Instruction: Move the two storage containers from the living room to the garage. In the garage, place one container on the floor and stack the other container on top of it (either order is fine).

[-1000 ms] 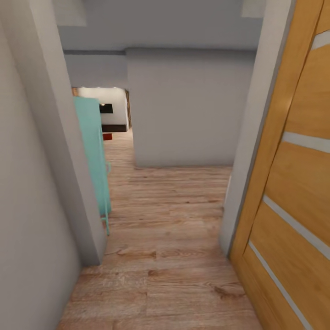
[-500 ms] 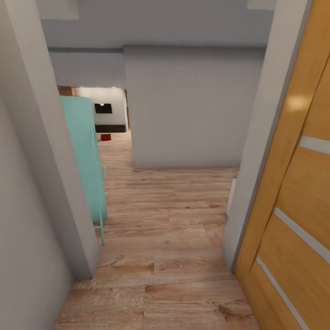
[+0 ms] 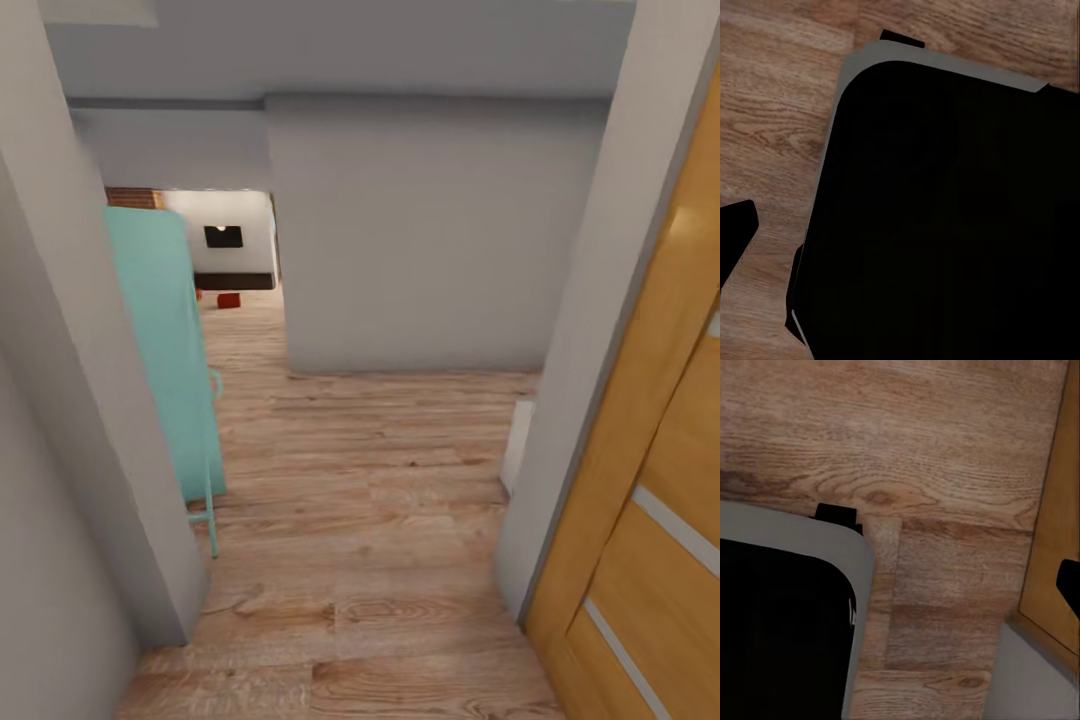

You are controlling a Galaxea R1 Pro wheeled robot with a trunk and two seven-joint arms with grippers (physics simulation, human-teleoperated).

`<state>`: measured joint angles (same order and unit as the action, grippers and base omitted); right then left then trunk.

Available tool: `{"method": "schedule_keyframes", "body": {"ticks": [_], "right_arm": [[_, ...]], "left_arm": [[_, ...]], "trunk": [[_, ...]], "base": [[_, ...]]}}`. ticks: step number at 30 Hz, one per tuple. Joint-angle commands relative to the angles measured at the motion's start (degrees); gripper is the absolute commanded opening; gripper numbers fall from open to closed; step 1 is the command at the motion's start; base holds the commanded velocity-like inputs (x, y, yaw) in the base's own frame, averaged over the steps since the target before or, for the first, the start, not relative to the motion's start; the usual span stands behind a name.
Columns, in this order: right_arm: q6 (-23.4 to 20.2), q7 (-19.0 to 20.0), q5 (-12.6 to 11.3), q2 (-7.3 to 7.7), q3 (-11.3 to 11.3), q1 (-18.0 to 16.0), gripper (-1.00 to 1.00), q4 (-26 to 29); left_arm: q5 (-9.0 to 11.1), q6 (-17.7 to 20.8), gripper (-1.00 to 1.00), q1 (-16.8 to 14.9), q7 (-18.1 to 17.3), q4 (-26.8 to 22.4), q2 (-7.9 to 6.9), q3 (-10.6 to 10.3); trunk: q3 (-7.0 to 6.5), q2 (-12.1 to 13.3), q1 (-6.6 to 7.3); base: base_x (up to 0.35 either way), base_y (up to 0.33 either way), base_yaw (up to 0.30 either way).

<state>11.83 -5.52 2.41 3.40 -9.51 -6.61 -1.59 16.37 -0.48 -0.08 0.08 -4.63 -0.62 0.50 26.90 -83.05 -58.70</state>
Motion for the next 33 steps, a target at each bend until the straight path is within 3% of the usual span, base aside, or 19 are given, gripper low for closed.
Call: {"method": "schedule_keyframes", "body": {"ticks": [1,33], "right_arm": [[0.27,-0.28,0.31,0.0,-0.38,-0.07,1.0,-0.17],[0.26,-0.18,0.58,-0.07,-0.32,-0.07,1.0,-0.17]], "left_arm": [[0.24,-0.05,1.0,-0.01,0.01,-0.03,0.0,0.03],[0.24,0.03,1.0,-0.01,0.01,-0.03,0.0,0.03]], "trunk": [[0.05,-0.02,-0.03],[0.19,-0.02,-0.03]], "base": [[0.324,0.0,0.0],[0.324,0.0,0.023]]}}
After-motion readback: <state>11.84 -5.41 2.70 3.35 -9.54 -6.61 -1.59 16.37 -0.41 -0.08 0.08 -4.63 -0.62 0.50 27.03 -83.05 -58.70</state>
